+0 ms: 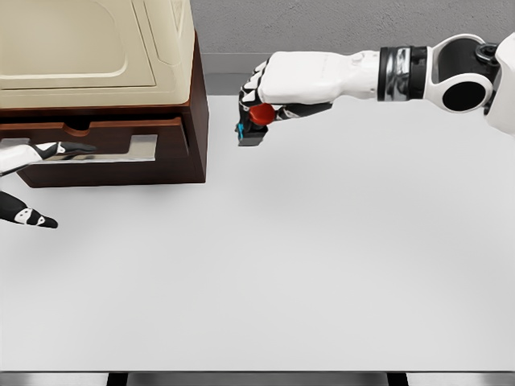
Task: Open the cabinet drawer with left arm, and place a switch into the drawer with right arm
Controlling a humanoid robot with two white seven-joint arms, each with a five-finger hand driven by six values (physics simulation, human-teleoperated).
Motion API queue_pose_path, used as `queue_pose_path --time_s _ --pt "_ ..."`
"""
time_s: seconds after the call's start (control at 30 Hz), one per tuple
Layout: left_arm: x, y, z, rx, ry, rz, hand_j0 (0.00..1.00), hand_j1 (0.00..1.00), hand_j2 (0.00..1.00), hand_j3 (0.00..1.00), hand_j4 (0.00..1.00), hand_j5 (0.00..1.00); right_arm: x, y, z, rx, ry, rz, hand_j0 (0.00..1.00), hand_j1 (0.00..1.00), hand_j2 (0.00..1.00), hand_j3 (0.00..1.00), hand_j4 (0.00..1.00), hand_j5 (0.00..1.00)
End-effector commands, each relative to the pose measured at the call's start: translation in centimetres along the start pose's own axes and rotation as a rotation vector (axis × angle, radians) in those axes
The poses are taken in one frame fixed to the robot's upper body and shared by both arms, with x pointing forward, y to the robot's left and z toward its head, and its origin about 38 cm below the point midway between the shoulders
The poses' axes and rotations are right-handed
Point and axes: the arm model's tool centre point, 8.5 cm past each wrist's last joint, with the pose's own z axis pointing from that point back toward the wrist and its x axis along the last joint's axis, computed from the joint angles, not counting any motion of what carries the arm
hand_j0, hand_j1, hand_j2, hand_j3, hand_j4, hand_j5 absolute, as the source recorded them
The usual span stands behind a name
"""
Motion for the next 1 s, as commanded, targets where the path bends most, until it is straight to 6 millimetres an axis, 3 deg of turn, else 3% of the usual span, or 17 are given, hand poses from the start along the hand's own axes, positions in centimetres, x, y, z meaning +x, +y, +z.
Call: queue_pose_path --time_s 0.0,0.23,0.63,0.97 --pt "-0.1 0.0 -0.1 0.003 0.000 0.010 1.00 1.00 1.00 1.00 1.00 1.00 0.1 -0.4 -0.1 -0.014 -0.003 -0.001 0.49 0.49 0.49 0.49 0.49 0.49" --pt "0.1 -0.6 0.1 -0.030 0.002 0.017 1.00 1.00 1.00 1.00 1.00 1.00 0.2 -0.9 -0.4 -0.027 -0.010 0.000 0.49 0.49 0.49 0.49 0.49 0.49" --pt "2.3 -0.2 0.9 -0.107 -0.028 0.008 1.00 1.00 1.00 1.00 1.00 1.00 0.6 -1.8 -0.8 -0.038 -0.025 0.016 0.49 0.49 0.49 0.49 0.49 0.49" --pt "2.2 2.7 2.3 -0.044 0.012 -0.036 1.00 1.00 1.00 1.00 1.00 1.00 0.7 -3.2 -1.4 -0.053 -0.034 0.033 0.49 0.49 0.49 0.49 0.49 0.49"
